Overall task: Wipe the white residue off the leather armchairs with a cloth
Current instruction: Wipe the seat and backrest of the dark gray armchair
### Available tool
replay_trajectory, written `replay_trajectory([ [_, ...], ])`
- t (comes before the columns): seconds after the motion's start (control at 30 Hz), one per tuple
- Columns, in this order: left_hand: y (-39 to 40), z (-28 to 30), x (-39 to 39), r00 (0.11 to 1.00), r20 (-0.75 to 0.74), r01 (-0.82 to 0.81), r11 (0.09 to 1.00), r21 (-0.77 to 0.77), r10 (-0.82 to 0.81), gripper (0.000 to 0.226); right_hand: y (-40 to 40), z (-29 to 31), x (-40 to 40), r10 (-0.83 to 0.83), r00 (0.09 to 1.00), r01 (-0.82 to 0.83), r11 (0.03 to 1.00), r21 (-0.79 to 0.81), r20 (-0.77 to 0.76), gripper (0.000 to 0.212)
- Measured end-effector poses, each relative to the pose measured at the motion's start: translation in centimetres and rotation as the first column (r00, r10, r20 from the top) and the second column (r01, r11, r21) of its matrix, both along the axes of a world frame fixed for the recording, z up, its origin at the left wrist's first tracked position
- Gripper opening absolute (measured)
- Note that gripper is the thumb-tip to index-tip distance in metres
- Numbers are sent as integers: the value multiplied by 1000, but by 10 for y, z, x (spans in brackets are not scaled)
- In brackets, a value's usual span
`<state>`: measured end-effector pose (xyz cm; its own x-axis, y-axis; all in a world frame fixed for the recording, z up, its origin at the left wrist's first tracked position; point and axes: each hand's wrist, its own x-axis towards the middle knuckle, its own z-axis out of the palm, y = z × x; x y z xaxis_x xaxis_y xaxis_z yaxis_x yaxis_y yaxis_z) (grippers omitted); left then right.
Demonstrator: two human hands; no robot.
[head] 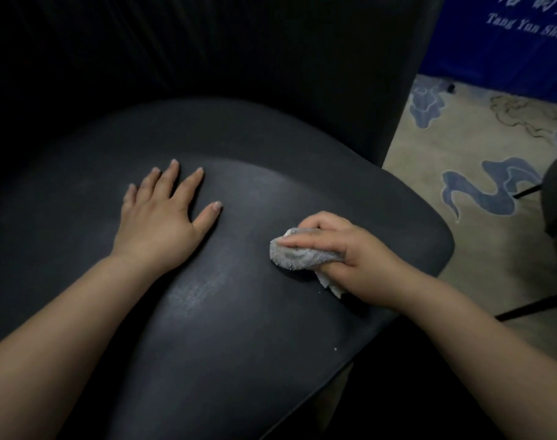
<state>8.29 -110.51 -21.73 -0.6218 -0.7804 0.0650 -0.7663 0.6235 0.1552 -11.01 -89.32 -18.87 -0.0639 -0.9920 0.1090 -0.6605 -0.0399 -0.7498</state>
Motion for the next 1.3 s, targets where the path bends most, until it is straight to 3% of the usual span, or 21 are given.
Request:
replay_trajectory([
  [0.1,-1,1,0,1000,9,8,1000,13,-8,77,-7,4,-5,-279,951,294,949,-117,133,46],
  [0.2,-1,2,-1,1000,10,12,1000,19,-12,76,-14,0,-8,-457,890,455,884,-102,10,43],
  [0.3,0,1,-1,1000,10,12,1000,9,-12,75,3,-13,18,-425,899,414,904,-109,-103,49],
  [0.43,-2,-1,-1,1000,6,15,1000,3,-15,77,28,-18,48,-245,966,228,958,-173,-80,50],
  [0.5,-3,-1,-1,1000,15,15,1000,4,-15,78,29,-16,32,-353,935,342,921,-186,-34,52],
  [0.57,-4,-1,-1,999,35,15,1000,5,-15,79,30,-16,19,-563,826,549,813,-195,-19,51],
  [0.63,-3,-1,-2,999,47,12,1000,10,-13,78,35,-22,33,-665,746,649,737,-187,-34,53],
  [0.8,-4,-2,-1,999,50,14,1000,6,-14,79,45,-33,93,-533,844,534,822,-198,63,59],
  [0.93,-5,0,-1,999,46,15,1000,17,-16,81,46,-29,67,-664,742,666,715,-214,93,54],
  [1.13,-4,7,0,996,84,37,998,55,-41,79,52,-30,87,-608,788,613,761,-213,96,54],
  [1.3,33,29,4,963,177,182,976,121,-201,92,76,-26,60,-744,645,764,620,-178,175,48],
])
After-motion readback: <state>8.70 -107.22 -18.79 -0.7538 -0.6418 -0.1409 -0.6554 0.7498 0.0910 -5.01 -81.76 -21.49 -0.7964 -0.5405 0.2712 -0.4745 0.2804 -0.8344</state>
